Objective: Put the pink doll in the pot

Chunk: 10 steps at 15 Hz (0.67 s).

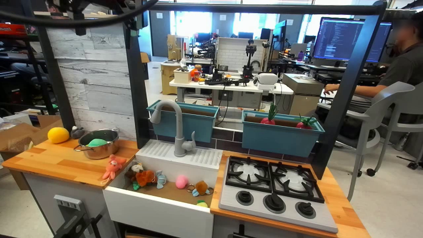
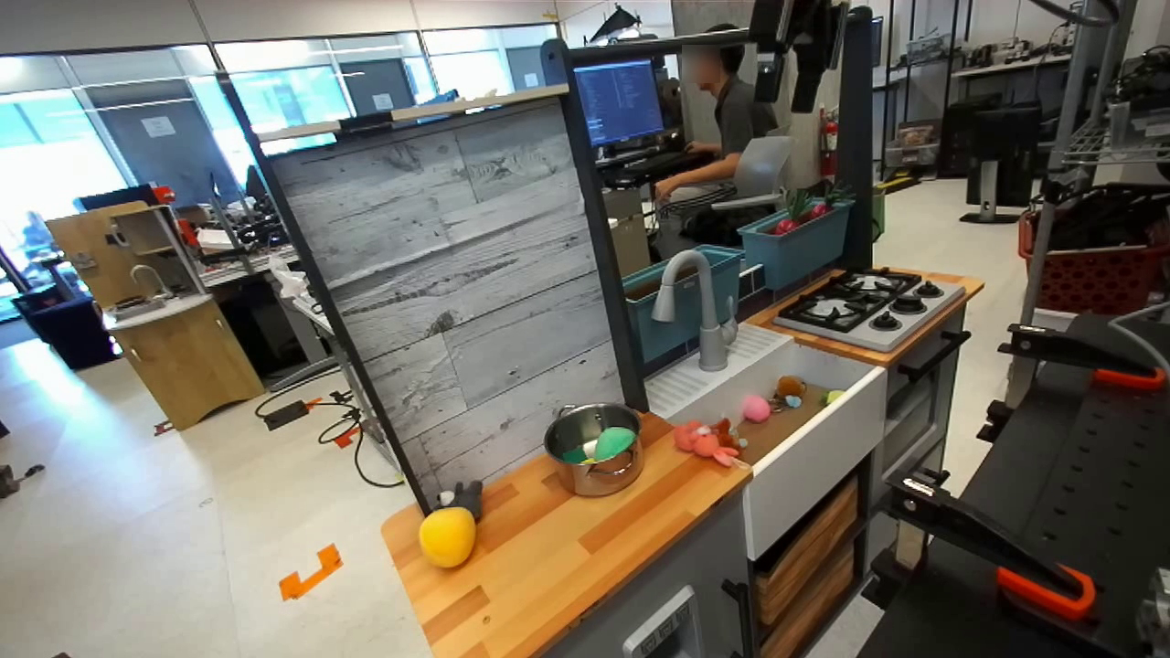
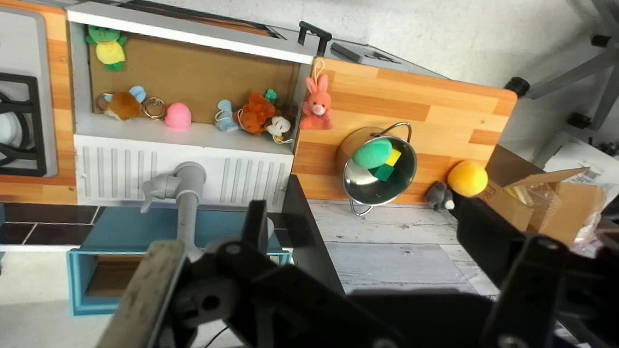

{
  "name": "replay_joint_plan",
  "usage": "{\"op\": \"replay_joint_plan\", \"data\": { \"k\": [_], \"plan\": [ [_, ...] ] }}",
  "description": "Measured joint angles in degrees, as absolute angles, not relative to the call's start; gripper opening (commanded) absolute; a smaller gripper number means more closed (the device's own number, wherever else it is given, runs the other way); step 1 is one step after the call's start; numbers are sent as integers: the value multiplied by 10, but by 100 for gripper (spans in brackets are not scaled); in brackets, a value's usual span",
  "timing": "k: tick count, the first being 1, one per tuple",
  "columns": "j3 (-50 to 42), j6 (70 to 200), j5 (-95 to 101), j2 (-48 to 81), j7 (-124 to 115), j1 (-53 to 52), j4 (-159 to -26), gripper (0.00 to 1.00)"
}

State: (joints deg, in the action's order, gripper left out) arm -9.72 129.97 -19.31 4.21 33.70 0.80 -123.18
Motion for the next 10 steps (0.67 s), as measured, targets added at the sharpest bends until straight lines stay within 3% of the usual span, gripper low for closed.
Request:
{"op": "replay_joint_plan", "data": {
  "k": [10],
  "plan": [
    [-46, 1386, -142, 148, 300, 22, -1195, 100]
  ]
}}
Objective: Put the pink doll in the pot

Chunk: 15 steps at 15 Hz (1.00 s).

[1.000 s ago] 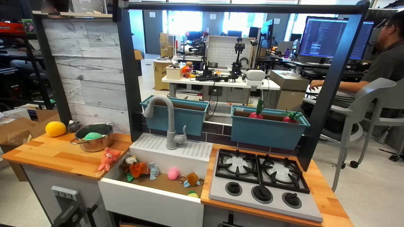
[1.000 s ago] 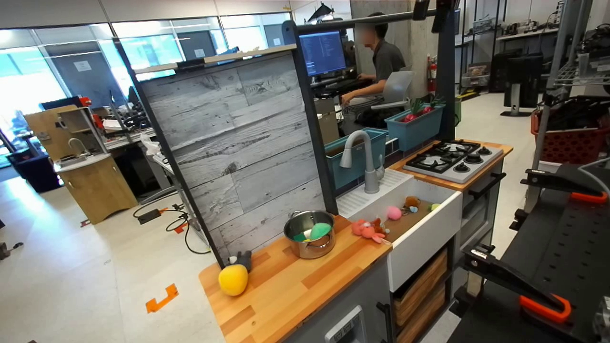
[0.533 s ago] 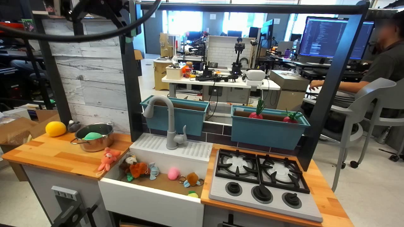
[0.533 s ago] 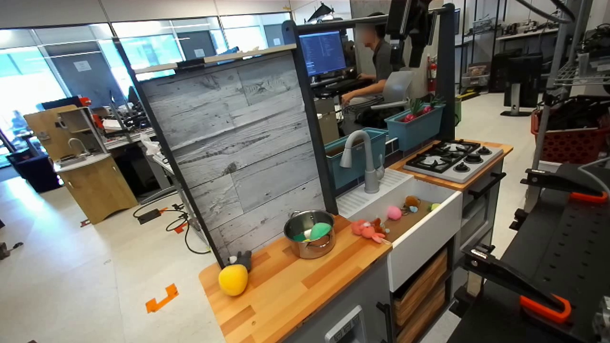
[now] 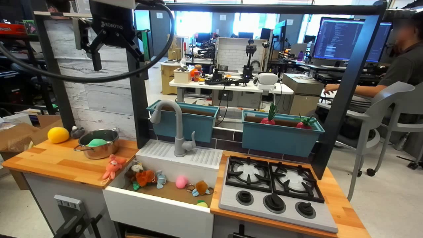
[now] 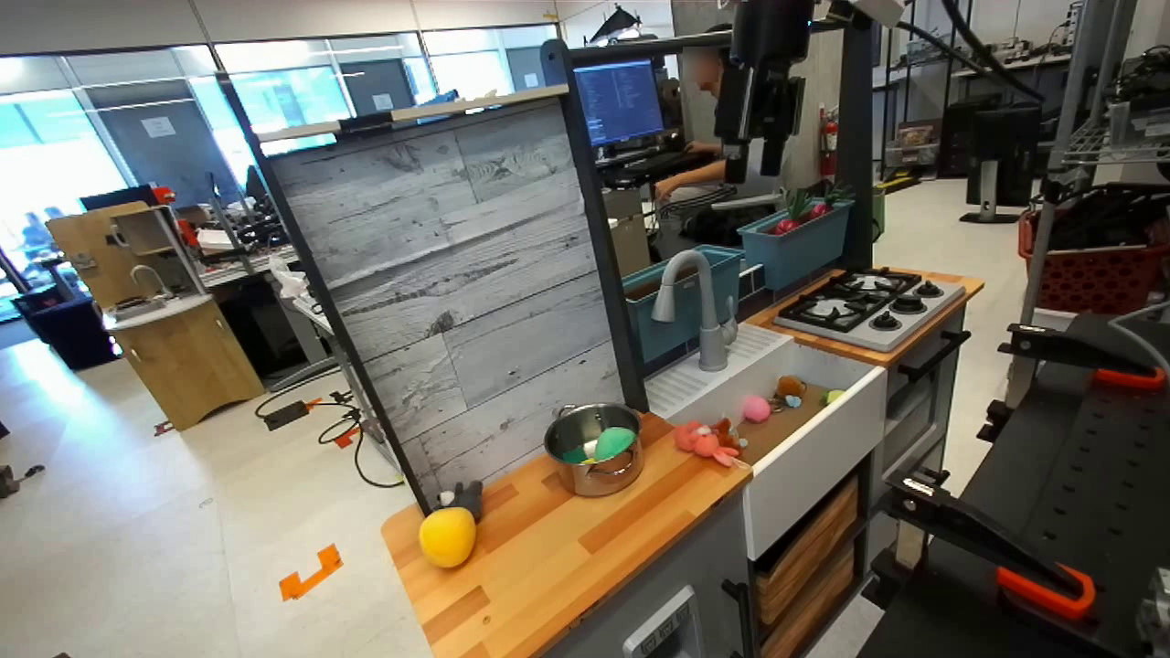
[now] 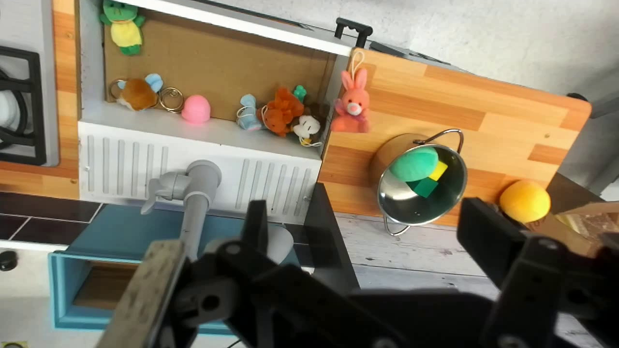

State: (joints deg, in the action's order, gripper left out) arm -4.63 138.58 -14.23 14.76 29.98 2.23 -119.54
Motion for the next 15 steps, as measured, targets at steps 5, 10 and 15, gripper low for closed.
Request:
{"op": "replay_joint_plan", "data": {
  "k": [5, 10, 15],
  "plan": [
    [-23, 1395, -110, 203, 267, 24, -1156, 100],
    [-4, 1396, -101, 257, 254, 24, -1118, 100],
    [5, 1396, -92, 311, 252, 27, -1070, 100]
  ]
}}
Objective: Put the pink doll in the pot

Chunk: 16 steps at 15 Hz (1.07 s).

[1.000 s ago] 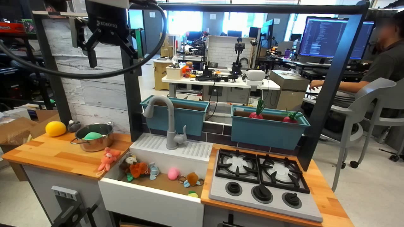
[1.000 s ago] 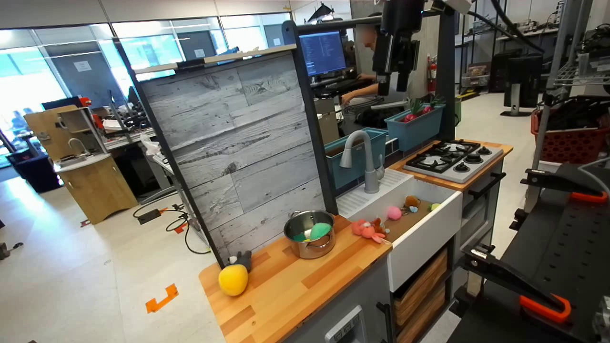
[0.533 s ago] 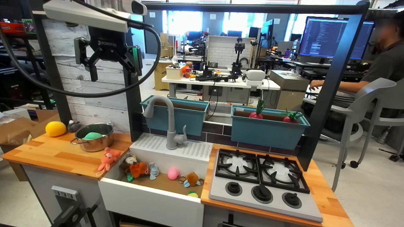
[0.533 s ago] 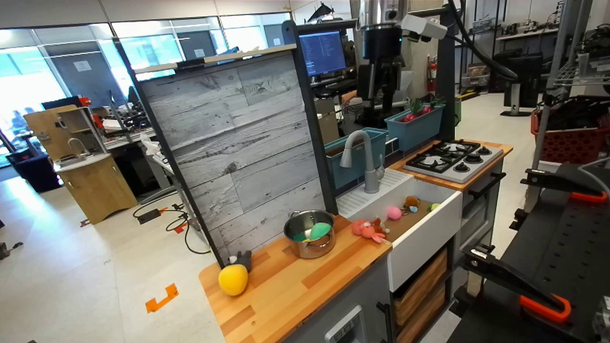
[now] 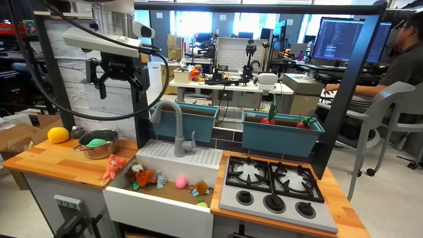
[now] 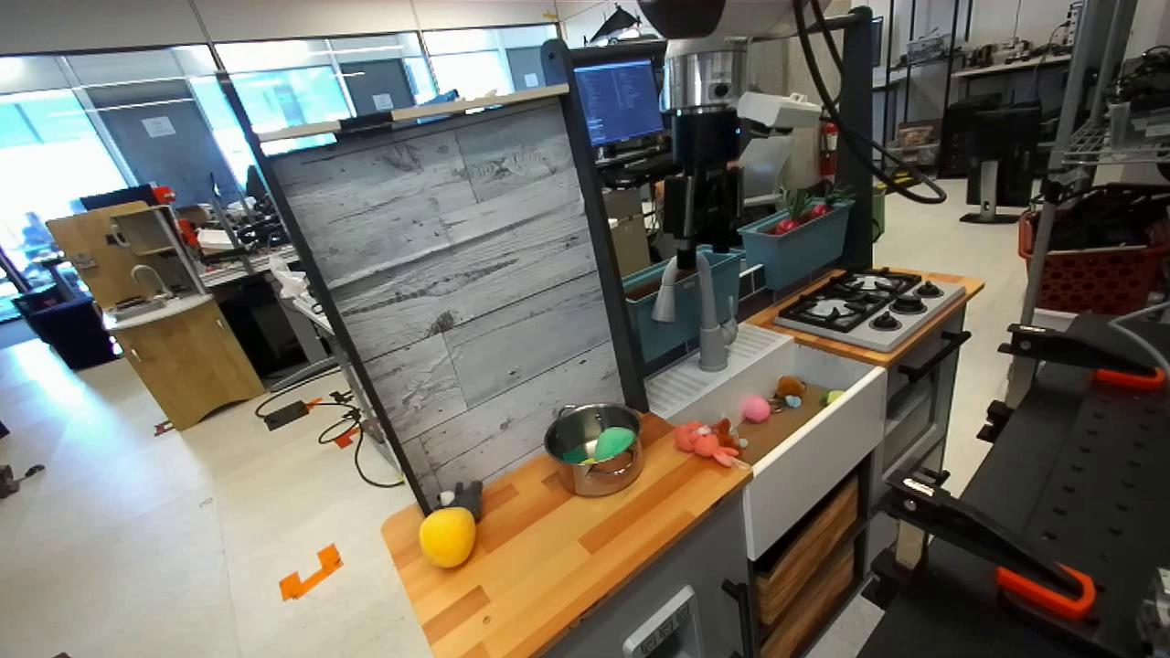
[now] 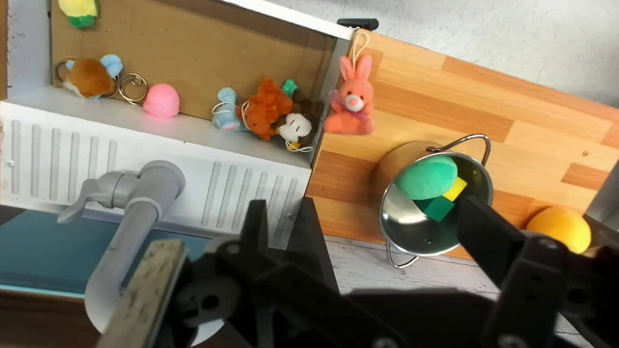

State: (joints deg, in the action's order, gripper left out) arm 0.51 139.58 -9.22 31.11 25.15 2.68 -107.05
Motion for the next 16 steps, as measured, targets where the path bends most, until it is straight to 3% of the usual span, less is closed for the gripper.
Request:
{"op": "replay_joint_plan", "data": {
  "k": [8, 16],
  "plan": [
    [24, 1417, -81, 400, 259, 38, -1003, 100],
    [41, 1502, -54, 492, 305, 78, -1017, 100]
  ]
}}
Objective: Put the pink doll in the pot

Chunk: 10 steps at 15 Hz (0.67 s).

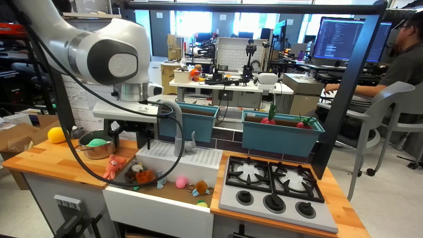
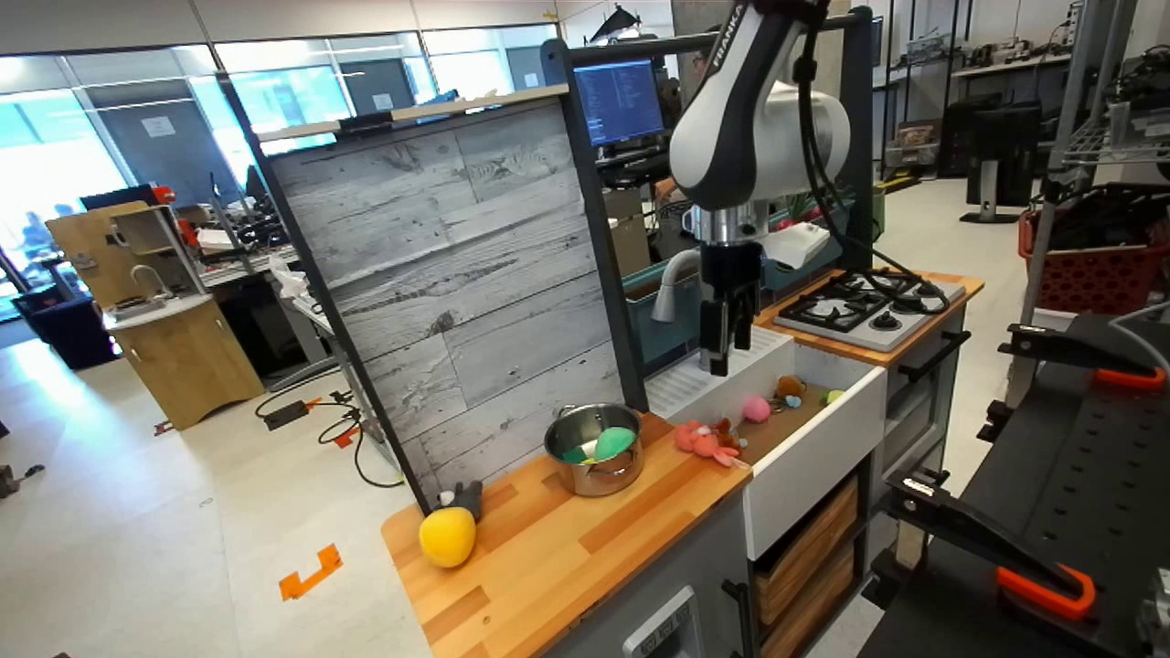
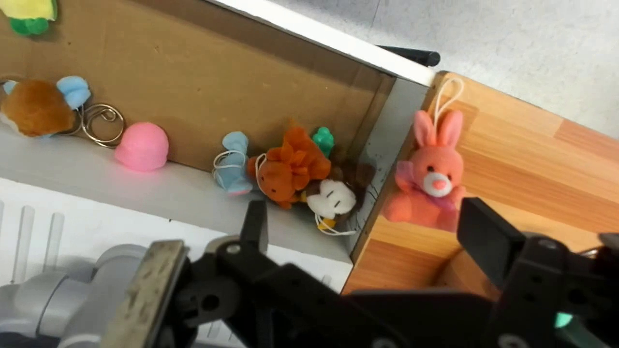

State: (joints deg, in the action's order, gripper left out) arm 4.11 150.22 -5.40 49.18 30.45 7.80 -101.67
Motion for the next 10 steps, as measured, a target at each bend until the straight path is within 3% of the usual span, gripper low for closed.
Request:
{"op": "replay_joint_plan", "data": {
  "k": [10],
  "plan": [
    [76, 1648, 59, 524, 314, 79, -1087, 98]
  ]
}}
